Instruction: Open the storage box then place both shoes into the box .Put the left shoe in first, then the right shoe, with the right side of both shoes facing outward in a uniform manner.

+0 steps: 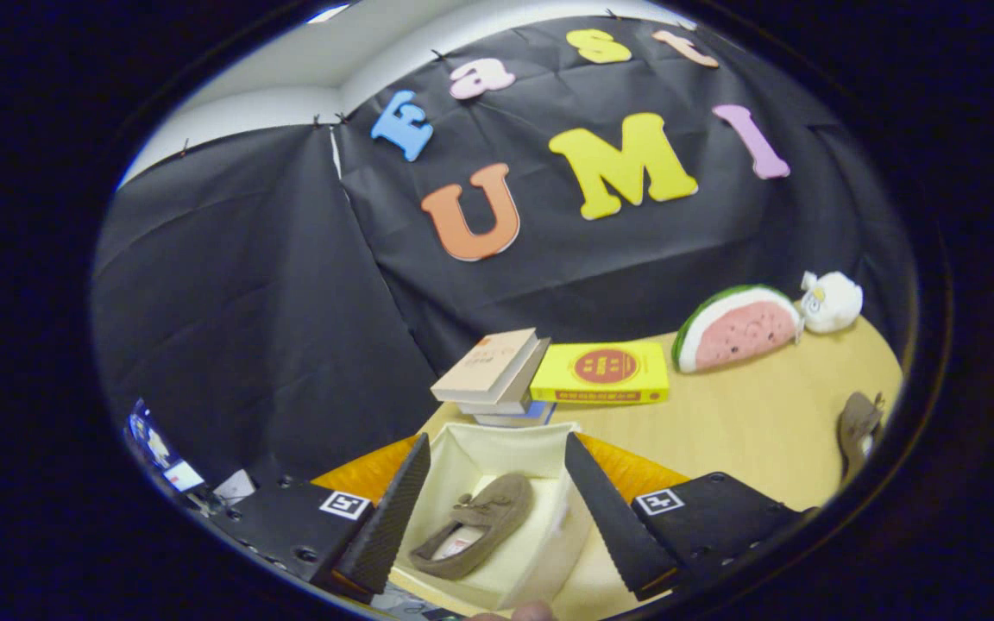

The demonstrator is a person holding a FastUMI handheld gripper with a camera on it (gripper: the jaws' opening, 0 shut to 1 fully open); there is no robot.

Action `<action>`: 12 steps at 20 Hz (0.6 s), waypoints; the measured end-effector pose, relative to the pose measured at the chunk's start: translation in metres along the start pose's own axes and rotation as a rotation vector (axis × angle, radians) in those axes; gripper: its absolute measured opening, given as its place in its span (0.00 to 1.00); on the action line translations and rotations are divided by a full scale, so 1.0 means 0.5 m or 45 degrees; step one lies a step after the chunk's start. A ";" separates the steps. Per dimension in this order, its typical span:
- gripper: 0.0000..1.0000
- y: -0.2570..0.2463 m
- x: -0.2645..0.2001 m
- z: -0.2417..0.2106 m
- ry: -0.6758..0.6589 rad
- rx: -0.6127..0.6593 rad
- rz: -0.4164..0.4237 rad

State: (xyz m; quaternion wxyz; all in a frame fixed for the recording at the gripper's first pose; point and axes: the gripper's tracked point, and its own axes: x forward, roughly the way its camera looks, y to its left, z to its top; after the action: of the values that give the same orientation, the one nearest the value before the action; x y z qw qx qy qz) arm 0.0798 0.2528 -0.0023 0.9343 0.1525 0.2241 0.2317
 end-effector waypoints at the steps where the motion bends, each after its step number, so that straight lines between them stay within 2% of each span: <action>1: 0.96 -0.025 -0.029 0.009 -0.024 -0.053 -0.019; 5: 0.95 -0.105 -0.118 0.061 -0.184 -0.190 -0.042; 9: 0.95 -0.199 -0.198 0.085 -0.248 -0.264 -0.028; 12: 0.95 -0.322 -0.259 0.113 -0.307 -0.413 -0.144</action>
State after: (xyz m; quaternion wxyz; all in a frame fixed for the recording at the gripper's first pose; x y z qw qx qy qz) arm 0.0634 0.0413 0.0286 0.9781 0.0139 0.0787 0.1921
